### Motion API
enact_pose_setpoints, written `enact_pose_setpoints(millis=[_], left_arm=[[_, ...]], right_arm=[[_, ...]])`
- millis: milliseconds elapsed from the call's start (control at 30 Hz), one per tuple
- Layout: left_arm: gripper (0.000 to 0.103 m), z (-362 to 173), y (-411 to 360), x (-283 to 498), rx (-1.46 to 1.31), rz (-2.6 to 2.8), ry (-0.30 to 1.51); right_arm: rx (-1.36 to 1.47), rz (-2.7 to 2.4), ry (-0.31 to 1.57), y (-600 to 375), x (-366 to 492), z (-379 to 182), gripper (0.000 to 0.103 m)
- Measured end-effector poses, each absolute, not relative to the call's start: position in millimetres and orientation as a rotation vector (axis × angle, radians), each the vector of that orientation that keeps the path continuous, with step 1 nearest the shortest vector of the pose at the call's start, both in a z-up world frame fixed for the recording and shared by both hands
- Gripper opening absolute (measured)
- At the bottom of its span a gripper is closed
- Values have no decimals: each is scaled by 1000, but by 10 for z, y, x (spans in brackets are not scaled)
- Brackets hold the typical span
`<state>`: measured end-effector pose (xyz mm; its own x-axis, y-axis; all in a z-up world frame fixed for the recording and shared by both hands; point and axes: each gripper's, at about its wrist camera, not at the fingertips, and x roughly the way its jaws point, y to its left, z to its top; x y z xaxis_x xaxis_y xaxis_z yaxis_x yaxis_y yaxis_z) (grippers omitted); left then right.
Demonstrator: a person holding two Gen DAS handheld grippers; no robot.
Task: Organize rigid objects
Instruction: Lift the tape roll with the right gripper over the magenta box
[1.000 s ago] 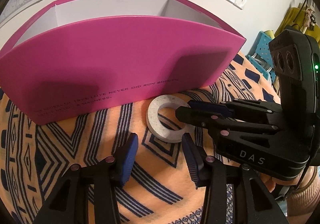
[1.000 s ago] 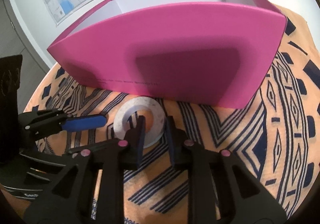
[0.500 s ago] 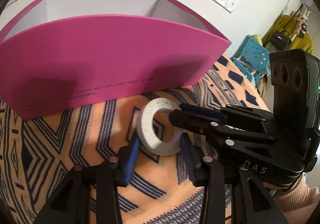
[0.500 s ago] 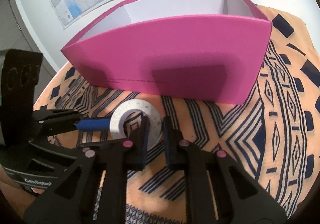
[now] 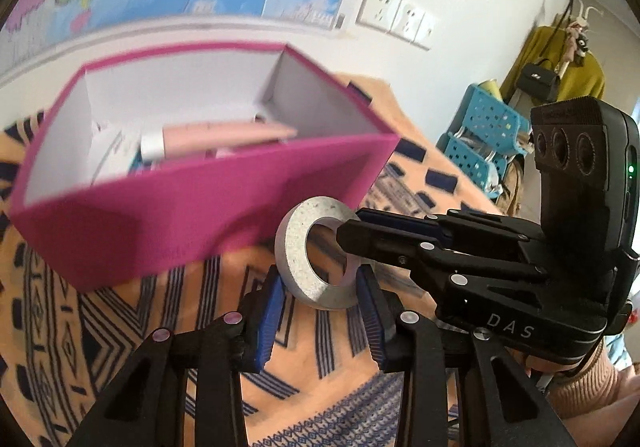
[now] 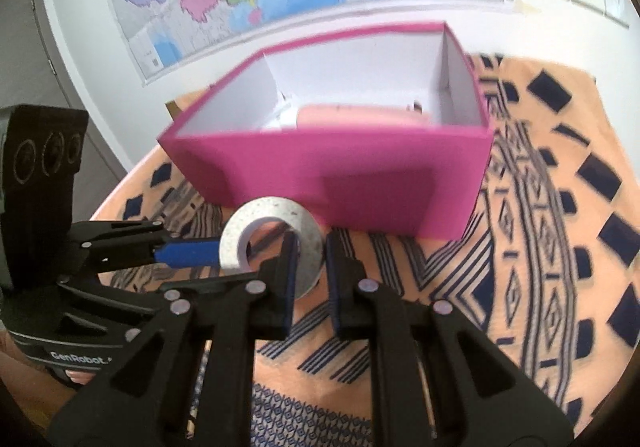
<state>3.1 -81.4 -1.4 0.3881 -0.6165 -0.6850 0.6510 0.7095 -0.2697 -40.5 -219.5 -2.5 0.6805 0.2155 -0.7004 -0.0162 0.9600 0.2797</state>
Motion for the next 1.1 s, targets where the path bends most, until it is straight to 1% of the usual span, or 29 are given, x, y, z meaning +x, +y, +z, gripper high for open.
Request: enact_pose_setpoints(millis=[267,533,1100], left_arm=[[37,289,-857,74,58,-806,770],[37,469,-894,194,79,-796,727],[35,524,-997,615,59,-774,728]], right_arm=[[215,121,722,-2206,-380,367,15],[185,118,683,-2244,-241,547,15],[201,100,672,-2449,148,571,15]])
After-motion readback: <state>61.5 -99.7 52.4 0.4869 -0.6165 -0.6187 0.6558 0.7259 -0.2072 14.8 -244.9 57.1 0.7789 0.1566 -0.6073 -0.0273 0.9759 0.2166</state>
